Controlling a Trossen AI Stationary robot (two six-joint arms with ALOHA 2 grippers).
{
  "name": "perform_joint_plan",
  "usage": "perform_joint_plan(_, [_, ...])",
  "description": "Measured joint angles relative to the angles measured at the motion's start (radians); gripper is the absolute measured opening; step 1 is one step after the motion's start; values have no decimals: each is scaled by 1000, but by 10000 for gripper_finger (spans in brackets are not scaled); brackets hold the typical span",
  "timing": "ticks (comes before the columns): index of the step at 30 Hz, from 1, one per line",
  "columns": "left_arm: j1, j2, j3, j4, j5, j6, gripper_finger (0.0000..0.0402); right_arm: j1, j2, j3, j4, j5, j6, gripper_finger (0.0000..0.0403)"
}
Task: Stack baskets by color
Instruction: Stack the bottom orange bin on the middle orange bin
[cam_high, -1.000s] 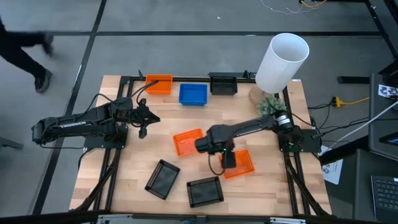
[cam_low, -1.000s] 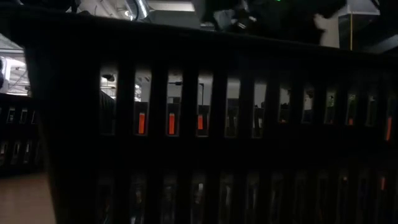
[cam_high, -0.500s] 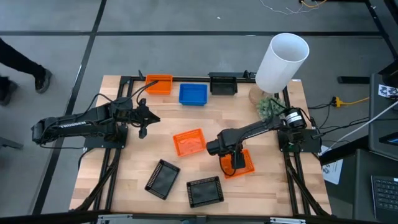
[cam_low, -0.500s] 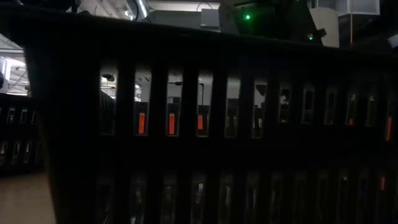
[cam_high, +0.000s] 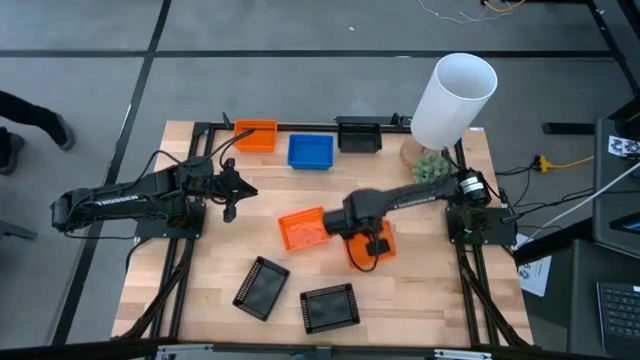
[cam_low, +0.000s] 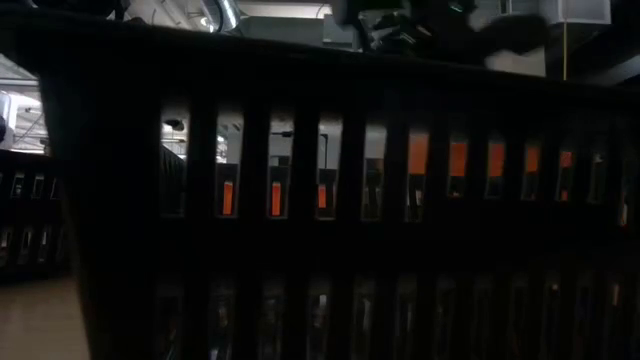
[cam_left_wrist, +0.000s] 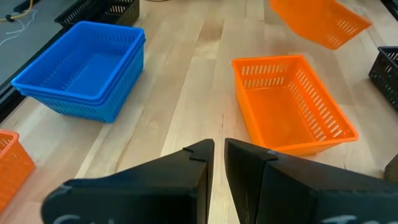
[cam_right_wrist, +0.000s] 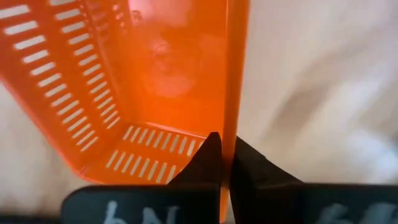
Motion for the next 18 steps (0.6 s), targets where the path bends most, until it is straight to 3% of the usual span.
perform_joint_plan(4, [0,0,0,0,-31,0,30,-70,0,156,113,43,-154,4])
perform_joint_plan(7, [0,0,0,-1,-103,6,30,-140,0,235,251,-58,-304,3])
perform_joint_plan(11, [0,0,0,-4,-148,6,30,-227,19,288,407,-179,-389,3])
perform_joint_plan(18, [0,0,0,-5,-148,7,30,-267,133,391,528,-238,-519,3])
